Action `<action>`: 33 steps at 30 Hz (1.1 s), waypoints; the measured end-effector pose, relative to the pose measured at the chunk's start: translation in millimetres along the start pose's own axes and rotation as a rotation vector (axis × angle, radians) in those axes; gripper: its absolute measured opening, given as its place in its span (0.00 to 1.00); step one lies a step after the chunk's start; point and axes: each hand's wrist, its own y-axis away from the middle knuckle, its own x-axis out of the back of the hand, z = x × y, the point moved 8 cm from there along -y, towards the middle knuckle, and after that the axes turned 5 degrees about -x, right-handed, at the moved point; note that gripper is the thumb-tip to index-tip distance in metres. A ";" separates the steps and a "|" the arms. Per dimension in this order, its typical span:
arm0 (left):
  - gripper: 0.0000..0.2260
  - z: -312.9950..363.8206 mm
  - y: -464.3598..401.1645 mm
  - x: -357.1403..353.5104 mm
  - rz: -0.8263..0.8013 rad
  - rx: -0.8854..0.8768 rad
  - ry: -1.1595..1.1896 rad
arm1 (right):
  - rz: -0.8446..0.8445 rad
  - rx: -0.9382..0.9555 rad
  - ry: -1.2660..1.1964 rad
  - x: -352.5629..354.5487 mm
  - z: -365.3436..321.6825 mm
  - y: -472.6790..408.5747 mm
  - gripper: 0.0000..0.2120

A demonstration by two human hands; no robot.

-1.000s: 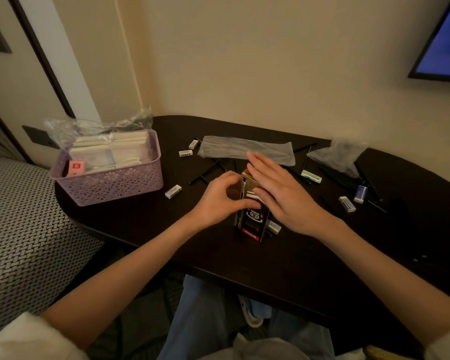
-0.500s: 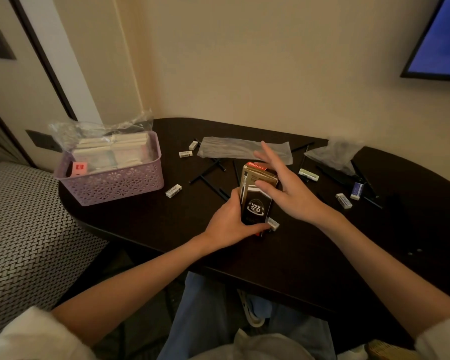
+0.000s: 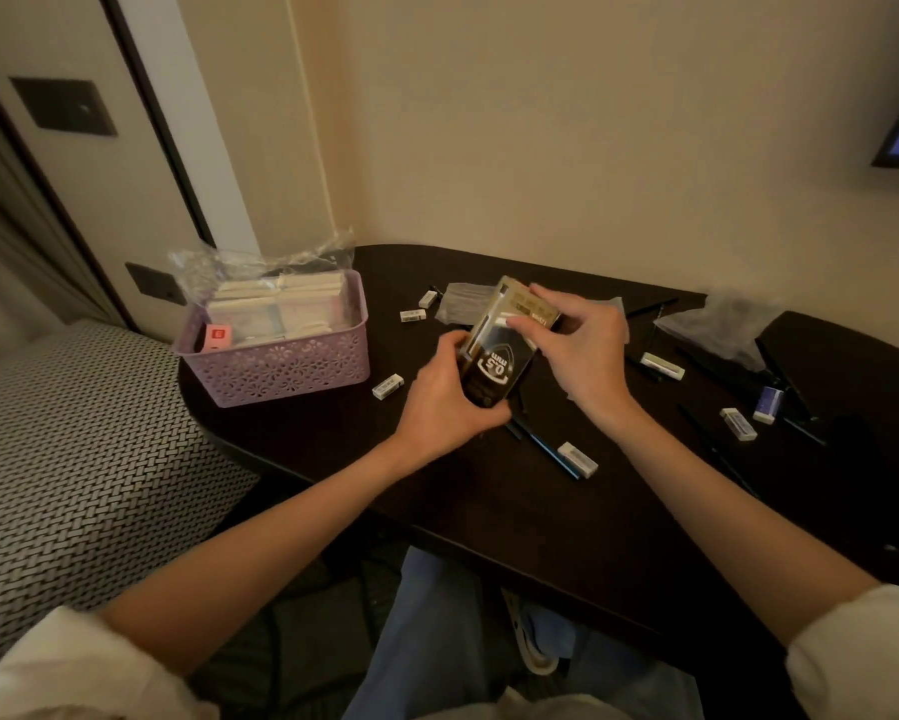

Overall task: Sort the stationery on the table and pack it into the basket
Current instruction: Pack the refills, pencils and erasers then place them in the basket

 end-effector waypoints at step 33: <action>0.29 -154.2 -55.4 236.6 -0.571 0.328 -0.565 | -0.351 -0.037 0.369 -274.7 -7.3 -66.2 0.07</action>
